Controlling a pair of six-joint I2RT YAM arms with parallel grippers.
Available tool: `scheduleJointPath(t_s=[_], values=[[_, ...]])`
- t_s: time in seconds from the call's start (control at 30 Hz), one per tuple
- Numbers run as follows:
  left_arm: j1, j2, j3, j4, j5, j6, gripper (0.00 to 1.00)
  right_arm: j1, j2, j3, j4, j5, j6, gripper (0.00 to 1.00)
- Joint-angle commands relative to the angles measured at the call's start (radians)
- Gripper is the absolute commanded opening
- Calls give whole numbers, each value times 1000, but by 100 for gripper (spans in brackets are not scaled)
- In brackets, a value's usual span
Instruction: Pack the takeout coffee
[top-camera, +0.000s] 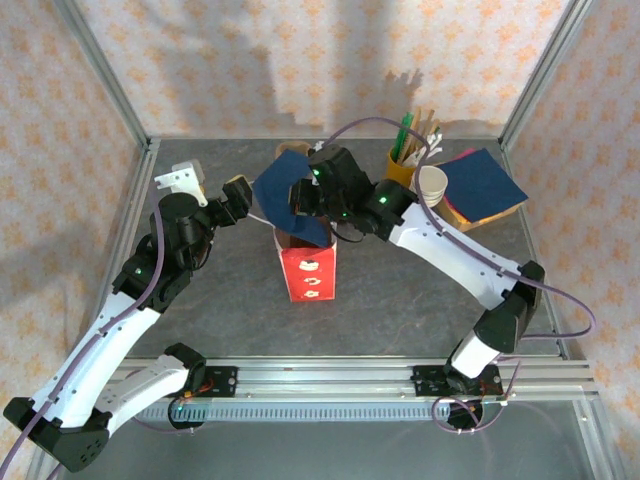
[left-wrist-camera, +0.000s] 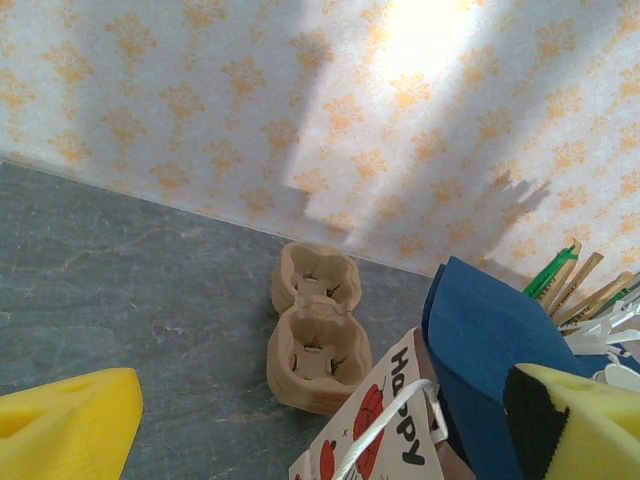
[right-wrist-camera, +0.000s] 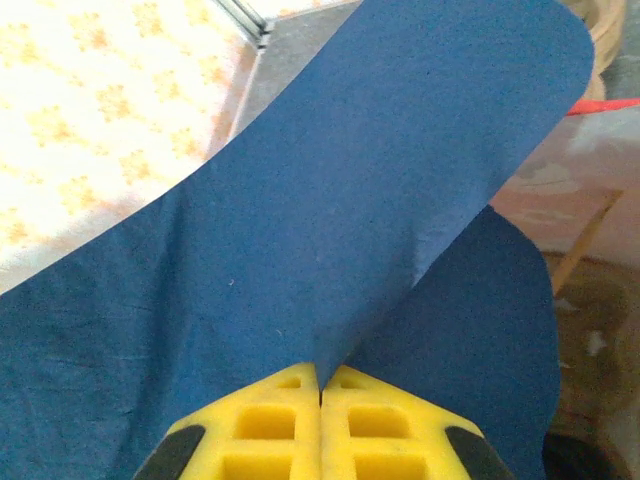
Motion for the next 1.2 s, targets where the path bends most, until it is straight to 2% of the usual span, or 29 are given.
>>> scheduleJointPath(t_s=[0.0, 0.47, 0.9, 1.07, 1.17], values=[[10, -14, -3, 4, -29, 5, 94, 14, 31, 67, -130, 89, -57, 0], [9, -17, -13, 0, -37, -4, 95, 66, 233, 238, -414, 255, -73, 0], [9, -21, -30, 15, -23, -5, 95, 71, 272, 268, -464, 253, -70, 0], [10, -22, -29, 17, -22, -4, 95, 73, 232, 323, -426, 213, -81, 22], [9, -24, -29, 17, -22, -3, 95, 71, 213, 377, -419, 241, -85, 28]])
